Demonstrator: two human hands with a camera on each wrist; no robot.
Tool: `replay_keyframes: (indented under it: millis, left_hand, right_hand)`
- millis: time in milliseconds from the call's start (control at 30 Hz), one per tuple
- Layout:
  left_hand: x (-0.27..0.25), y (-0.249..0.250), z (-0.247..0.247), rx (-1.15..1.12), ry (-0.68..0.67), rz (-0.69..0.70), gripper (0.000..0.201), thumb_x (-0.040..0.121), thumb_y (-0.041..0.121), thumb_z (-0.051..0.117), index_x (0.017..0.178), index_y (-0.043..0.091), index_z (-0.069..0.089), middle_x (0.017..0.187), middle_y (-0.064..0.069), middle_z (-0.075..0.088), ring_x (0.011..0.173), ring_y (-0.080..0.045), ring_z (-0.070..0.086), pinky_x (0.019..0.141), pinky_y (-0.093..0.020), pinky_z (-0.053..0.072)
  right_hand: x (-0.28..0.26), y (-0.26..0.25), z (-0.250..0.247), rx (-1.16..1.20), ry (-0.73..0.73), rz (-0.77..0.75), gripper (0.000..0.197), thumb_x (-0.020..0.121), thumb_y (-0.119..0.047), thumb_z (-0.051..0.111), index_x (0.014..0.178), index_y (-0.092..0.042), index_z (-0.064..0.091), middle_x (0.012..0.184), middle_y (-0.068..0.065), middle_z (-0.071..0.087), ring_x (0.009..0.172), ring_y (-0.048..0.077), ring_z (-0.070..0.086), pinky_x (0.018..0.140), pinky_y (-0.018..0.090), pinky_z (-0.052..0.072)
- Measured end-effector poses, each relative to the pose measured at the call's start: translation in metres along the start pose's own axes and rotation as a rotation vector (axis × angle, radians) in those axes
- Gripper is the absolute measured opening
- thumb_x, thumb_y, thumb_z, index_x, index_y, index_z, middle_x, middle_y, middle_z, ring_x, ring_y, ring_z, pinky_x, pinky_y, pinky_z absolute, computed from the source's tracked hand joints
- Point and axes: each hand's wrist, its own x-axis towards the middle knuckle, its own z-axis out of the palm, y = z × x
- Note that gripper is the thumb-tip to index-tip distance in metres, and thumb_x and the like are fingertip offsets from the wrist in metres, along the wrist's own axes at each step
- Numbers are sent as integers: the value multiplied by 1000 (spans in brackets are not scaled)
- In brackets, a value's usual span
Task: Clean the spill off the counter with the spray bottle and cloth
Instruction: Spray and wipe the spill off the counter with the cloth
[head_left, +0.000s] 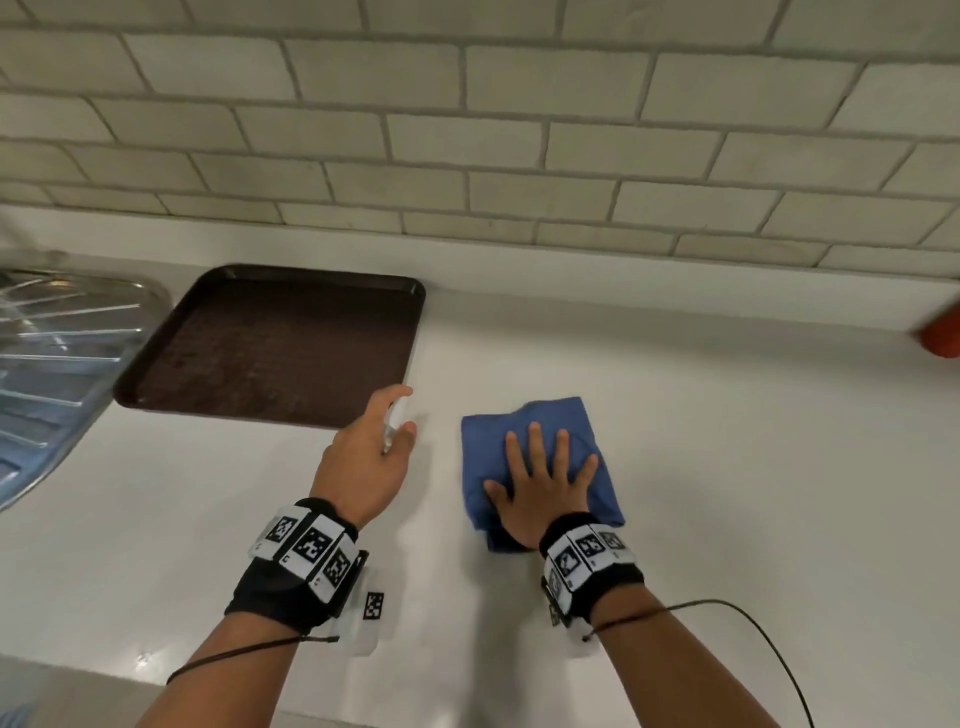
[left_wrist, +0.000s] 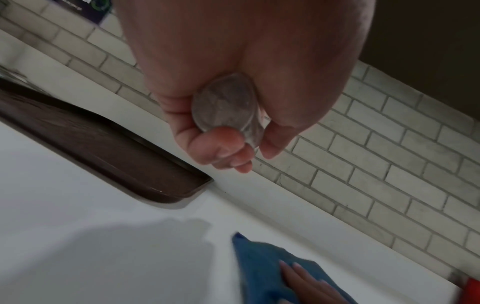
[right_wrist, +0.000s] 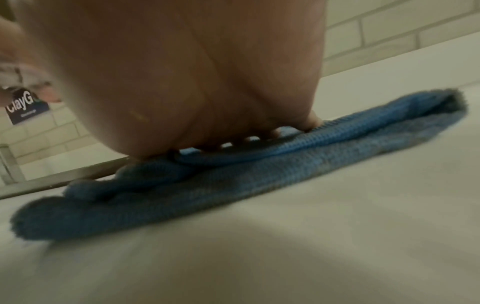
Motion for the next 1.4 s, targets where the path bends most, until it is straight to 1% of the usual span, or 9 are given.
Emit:
replay_keyframes:
  millis: [167,267,333,567,667,867,1100,1267,1400]
  left_hand:
    - [9,5,5,-10,-37,46,40,99,36,48,137,42,39,107,-7,67,92,-29,64,85,-42,51]
    - [13,12,11,-24,-68,76,40,99,33,49,137,41,41,108,-7,66,91,-27,63,84,-39,50]
    - [14,17,19,-29,-92,92,39,99,33,49,137,40,42,109,-5,65,92,-26,63,84,-37,49]
    - [6,49,52,3,-146,137,37,98,38,48,134,44,40,100,-4,65,91,-29,62,85,-41,49]
    - [-6,70,66,13,-170,162,37,99,37,48,135,43,40,92,-4,63,85,-29,61,79,-38,46]
    - [-39,115,105,10,-182,269,41,100,35,47,138,44,36,95,3,58,79,-22,57,75,-34,43]
    - [-101,142,146,113,-279,374,26,98,31,46,123,38,43,65,6,57,63,-15,58,68,-37,51]
    - [-113,152,162,153,-277,403,27,99,35,45,125,40,43,66,9,54,62,-8,55,63,-31,46]
    - [-110,150,156,164,-245,364,25,98,34,46,122,39,45,64,9,53,61,-9,55,61,-31,46]
  right_hand:
    - [-25,-45,11,-75,15,-233,75,89,-62,8,153,-27,-8,161,4,-19,145,40,-19,106,72,-14]
    - [-76,-25,37,-58,65,-304,69,91,-62,27,150,-27,29,160,3,24,144,39,23,107,66,6]
    - [-109,4,54,-61,95,-285,65,91,-63,34,148,-33,33,157,-3,31,141,35,33,105,62,14]
    - [-135,138,54,21,72,129,72,91,-72,15,152,-35,21,159,-7,22,145,29,23,109,63,13]
    - [-118,152,40,51,29,209,80,84,-74,-4,154,-35,2,163,-4,-3,149,33,2,110,68,-4]
    - [-183,131,77,-22,158,77,69,90,-68,29,148,-31,35,156,-1,34,142,35,31,103,65,16]
    - [-252,217,101,137,139,283,75,86,-77,25,151,-40,21,158,-11,27,145,22,18,108,58,10]
    - [-230,261,77,209,110,339,92,62,-83,-22,146,-44,-22,155,-13,-28,147,24,-20,112,62,-13]
    - [-180,280,50,249,92,387,87,74,-82,-4,149,-40,-17,160,-8,-23,147,30,-18,111,68,-7]
